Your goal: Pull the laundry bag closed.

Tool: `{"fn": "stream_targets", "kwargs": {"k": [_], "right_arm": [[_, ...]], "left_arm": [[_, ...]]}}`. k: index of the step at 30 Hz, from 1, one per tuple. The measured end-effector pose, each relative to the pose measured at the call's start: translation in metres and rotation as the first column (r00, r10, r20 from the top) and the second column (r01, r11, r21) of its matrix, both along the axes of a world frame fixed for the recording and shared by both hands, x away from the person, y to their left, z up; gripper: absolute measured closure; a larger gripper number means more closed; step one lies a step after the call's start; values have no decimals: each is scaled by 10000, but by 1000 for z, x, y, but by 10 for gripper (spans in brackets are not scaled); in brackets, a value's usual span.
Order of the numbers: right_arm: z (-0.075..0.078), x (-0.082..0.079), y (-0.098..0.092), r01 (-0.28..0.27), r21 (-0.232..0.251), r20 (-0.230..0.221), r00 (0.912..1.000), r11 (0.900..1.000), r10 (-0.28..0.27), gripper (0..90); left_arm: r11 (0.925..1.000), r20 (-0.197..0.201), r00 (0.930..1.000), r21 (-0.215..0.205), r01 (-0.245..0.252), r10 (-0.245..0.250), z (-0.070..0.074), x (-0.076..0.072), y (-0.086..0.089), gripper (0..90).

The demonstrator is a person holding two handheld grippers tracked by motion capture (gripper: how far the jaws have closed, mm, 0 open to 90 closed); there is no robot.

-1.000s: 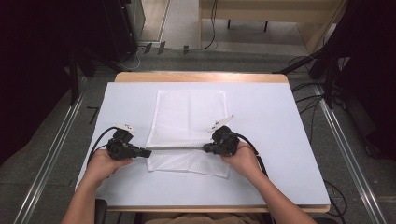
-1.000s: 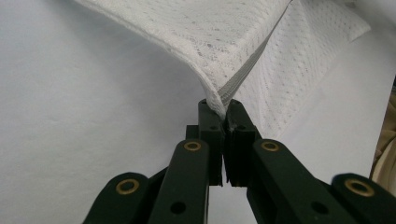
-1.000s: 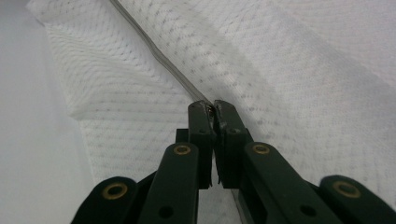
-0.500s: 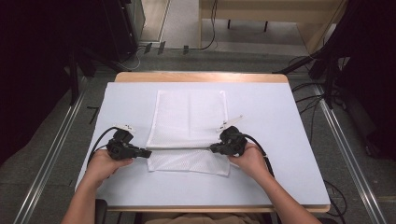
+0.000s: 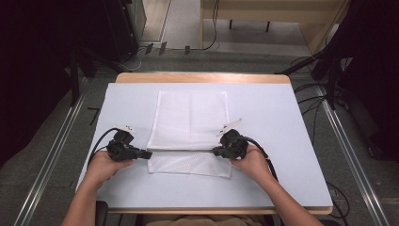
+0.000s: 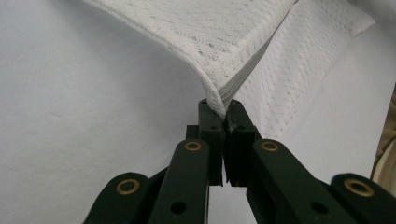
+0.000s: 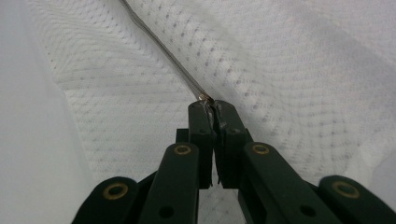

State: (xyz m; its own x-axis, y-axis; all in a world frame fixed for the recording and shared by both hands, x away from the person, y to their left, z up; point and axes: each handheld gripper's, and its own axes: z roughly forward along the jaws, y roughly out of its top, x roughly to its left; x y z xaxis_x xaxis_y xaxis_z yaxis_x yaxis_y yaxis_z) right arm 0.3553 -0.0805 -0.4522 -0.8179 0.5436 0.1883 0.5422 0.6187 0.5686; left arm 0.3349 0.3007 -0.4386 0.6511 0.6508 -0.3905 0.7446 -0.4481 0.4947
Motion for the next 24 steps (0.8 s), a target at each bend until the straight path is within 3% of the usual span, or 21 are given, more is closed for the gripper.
{"fn": "stream_targets", "kwargs": {"k": [9,11,19,24], "right_arm": [[0,-1,-18,168,-70,-57,9998,9998,-169,888],[1,-1,-27,280,-41,-136,9995,9996,-280,888],[1,1,-33,307,224,-295,9991,9993,-300,885],[0,1,-32,255,385,-174,9995,9989,-248,876]], "left_arm": [[10000,-103,9999,-23,-5,5,-1,0,0,884],[9999,-88,10000,135,33,-32,-1,0,0,883],[10000,-55,10000,1,75,-75,-1,0,-1,874],[10000,71,9999,28,73,-73,-2,0,-2,811]]}}
